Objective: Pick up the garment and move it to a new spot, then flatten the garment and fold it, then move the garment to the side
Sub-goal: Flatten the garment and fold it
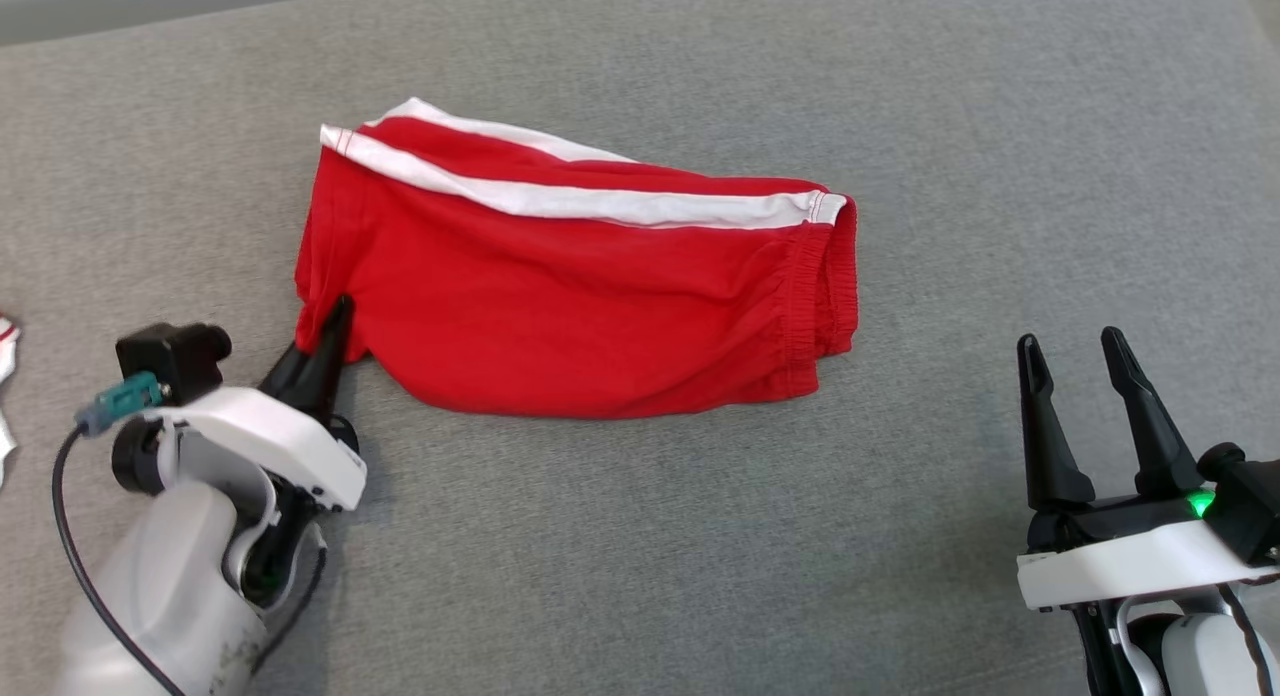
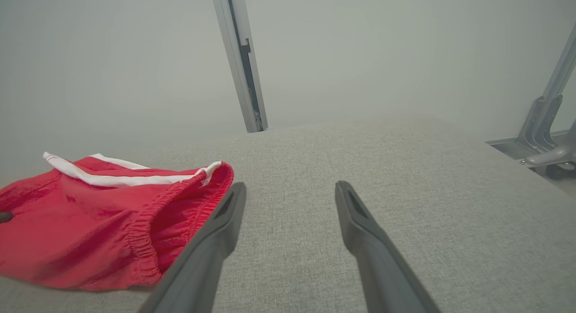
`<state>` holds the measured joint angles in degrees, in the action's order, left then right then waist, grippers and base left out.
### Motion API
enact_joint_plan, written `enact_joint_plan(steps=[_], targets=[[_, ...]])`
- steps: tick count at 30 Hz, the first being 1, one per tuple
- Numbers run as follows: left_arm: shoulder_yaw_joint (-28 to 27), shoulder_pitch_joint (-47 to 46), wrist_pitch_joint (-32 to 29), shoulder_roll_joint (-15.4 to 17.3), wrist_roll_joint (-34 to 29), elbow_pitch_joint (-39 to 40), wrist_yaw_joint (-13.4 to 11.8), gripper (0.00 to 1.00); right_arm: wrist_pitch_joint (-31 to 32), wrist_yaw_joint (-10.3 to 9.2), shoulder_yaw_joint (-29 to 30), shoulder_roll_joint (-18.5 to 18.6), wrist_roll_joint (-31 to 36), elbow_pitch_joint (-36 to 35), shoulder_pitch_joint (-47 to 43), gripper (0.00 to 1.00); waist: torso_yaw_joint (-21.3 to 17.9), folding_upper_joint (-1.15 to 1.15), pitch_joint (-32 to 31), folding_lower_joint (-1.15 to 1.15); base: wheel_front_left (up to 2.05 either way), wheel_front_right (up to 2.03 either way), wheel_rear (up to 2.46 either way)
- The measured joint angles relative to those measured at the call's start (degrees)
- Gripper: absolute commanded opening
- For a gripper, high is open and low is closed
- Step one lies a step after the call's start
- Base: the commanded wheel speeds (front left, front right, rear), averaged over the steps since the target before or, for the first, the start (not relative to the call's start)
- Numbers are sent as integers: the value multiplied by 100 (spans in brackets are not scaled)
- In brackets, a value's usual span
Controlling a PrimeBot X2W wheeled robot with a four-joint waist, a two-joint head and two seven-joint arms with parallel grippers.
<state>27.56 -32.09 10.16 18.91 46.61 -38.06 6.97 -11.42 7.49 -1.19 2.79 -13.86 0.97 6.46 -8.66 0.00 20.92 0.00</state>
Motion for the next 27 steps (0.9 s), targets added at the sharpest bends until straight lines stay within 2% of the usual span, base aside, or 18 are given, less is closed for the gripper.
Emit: enact_joint_plan(steps=[3, 10, 14, 15, 16, 23, 27], targets=[[-91, 374, 164, -82, 101, 328, -122, 0, 88, 0, 64, 0, 16, -15, -24, 100, 156, 0, -53, 0, 0, 0, 0], [-148, 1428, 293, -205, 190, 1468, -644, 0, 292, 0, 182, 0, 77, -88, -88, 100, 514, 0, -199, 0, 0, 0, 0], [-126, 1735, 201, -178, 191, 2022, -933, 0, 394, 0, 221, -2, 122, -157, -91, 100, 683, 0, -248, 0, 0, 0, 0], [-132, 1776, 170, -172, 185, 2115, -1035, 36, 422, 0, 227, -1, 129, -166, -91, 100, 711, 0, -259, 0, 0, 0, 0], [-133, 1806, 174, -155, 126, 2196, -1137, 100, 436, 0, 223, 0, 131, -171, -88, 100, 728, 0, -271, 0, 0, 0, 0], [-380, 1933, 422, -59, -494, 2867, -1719, 100, 497, 0, 220, -1, 254, -233, -41, 100, 751, 0, -401, 0, 0, 0, 0], [-621, 1986, 460, 71, -1125, 3270, -1976, 100, 535, 0, 231, -2, 390, -270, -26, 100, 770, 0, -506, 0, 0, 0, 0]])
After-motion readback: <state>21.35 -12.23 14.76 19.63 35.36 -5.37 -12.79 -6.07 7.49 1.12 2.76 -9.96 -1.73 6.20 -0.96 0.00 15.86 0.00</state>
